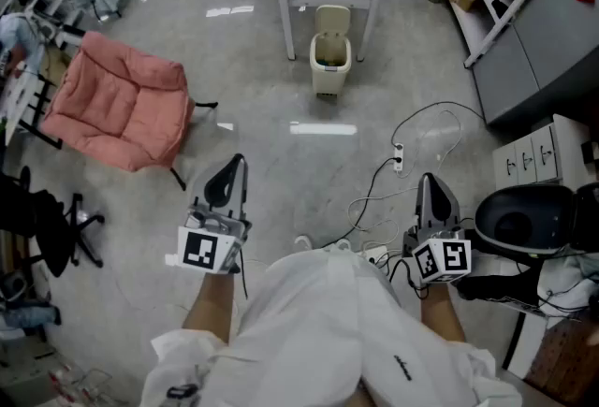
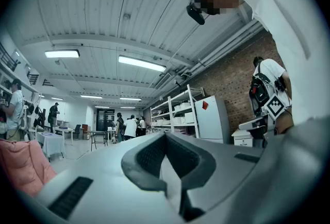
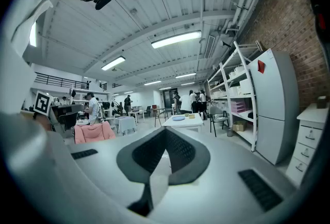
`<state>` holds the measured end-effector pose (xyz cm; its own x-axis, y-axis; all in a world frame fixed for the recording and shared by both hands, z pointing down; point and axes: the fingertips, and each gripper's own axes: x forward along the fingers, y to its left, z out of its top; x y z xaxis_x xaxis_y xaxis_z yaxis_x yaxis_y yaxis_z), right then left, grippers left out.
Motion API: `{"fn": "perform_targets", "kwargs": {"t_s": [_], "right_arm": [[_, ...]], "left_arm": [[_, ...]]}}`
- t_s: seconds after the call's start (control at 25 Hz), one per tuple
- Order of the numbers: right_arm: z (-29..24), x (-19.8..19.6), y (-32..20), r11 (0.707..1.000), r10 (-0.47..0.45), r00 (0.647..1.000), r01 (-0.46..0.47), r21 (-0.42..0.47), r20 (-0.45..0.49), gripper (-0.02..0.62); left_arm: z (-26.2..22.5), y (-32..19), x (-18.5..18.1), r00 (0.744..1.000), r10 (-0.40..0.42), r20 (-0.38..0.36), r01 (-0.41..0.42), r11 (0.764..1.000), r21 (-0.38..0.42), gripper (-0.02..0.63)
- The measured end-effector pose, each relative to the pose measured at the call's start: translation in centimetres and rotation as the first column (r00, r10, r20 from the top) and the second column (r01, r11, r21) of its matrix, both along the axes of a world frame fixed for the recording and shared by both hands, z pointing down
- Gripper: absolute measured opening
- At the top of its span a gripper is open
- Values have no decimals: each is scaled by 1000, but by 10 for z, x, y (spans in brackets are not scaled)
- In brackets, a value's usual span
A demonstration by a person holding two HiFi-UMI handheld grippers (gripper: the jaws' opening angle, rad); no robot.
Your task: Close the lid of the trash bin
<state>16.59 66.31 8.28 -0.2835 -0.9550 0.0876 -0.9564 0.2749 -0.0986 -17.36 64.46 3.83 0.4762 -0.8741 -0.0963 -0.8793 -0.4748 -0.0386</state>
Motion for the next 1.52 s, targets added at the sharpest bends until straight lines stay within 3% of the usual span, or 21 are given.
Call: {"fn": "perform_targets", "kwargs": {"t_s": [0.52, 0.84, 1.04, 1.08, 1.16, 1.24, 1.36, 1.52], "right_arm": [[4, -15, -2, 1000, 23, 1000, -23, -2, 19, 17], [11, -44, -1, 1000, 4, 1000, -4, -24, 2, 24], [13, -65, -3, 1000, -18, 1000, 17, -25, -12, 185], [13, -68, -2, 999, -23, 1000, 22, -28, -9, 214], [15, -73, 1, 998, -42, 999, 41, -39, -11, 263], [15, -77, 0, 997, -60, 998, 58, -48, -21, 295], [10, -75, -11, 997, -67, 998, 67, -45, -7, 318], [14, -75, -28, 995, -86, 996, 85, -52, -9, 333]], "left_arm": [[6, -7, -16, 1000, 17, -15, -17, 1000, -3, 12], [19, -13, -32, 998, 50, -46, -52, 998, -30, 12], [24, -19, -38, 988, 136, -71, -137, 991, -9, 18], [25, -20, -39, 986, 145, -87, -147, 989, -14, 48], [26, -20, -39, 980, 158, -121, -163, 986, -29, 224], [26, -23, -37, 977, 169, -133, -175, 984, -32, 287], [26, -33, -30, 976, 176, -131, -183, 982, -42, 342], [31, -44, -25, 976, 180, -122, -188, 981, -56, 348]]}}
